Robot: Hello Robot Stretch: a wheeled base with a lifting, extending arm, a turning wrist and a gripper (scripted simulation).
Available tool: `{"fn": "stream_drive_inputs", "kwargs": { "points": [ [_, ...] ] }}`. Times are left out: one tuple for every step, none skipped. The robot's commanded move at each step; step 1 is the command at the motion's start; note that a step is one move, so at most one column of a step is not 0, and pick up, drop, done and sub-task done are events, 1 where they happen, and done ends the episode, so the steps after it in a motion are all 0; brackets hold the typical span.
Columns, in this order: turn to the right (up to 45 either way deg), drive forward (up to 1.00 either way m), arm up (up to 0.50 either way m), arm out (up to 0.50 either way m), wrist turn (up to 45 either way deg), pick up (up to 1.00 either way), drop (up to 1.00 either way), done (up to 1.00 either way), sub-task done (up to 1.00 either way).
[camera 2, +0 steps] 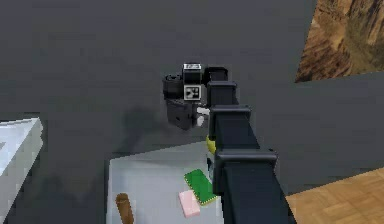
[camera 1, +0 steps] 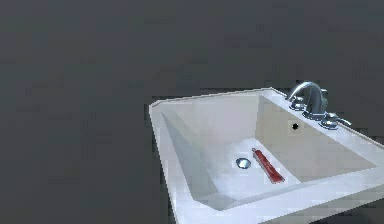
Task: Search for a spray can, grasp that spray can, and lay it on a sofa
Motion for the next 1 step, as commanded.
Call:
{"fn": "stream_drive_inputs", "kwargs": {
  "points": [
    [0.0, 0.00, -0.26, 0.00, 0.0, 0.00, 0.00, 0.00, 0.00]
  ]
}}
